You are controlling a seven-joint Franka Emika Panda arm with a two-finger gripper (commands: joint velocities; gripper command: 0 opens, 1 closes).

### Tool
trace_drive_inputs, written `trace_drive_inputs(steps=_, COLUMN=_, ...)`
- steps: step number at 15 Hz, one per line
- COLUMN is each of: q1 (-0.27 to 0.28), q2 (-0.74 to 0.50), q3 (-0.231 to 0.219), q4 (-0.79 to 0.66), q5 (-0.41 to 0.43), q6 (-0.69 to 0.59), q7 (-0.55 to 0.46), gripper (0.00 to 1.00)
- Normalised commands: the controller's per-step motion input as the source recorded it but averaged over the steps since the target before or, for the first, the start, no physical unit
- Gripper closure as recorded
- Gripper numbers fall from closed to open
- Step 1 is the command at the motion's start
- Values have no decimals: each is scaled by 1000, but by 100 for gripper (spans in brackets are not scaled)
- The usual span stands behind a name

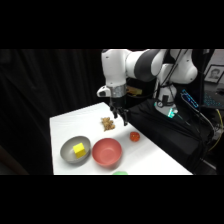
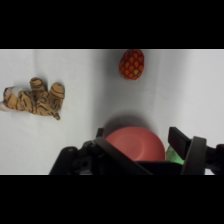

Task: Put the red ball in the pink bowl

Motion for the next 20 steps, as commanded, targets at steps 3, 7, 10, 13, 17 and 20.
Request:
trace_drive_inputs(steps=3, q1=41, q2=-259, q3=40, q4=-353, q5=-75, q6=257, q7=236, gripper=0)
trace_drive_inputs(steps=7, q1=41, q2=-281, q3=41, q4=-359, q5=-97, q6=267, q7=261, gripper=0)
trace_drive_inputs(steps=10, q1=41, q2=-292, q3=44, q4=-394, q5=-92, q6=279, q7=274, gripper=0)
trace_drive_inputs(steps=13, q1=42, q2=-217, q3=49, q4=-356, q5=-73, q6=304, q7=262, gripper=0)
trace_drive_inputs(steps=17, q1=58, q2=-135, q3=46, q4=-290, q5=23, q6=335, q7=185, gripper=0)
trace_drive_inputs(steps=20, q1=72, q2=-39, q3=48, q4=-208, q5=115, q6=376, q7=110, gripper=0)
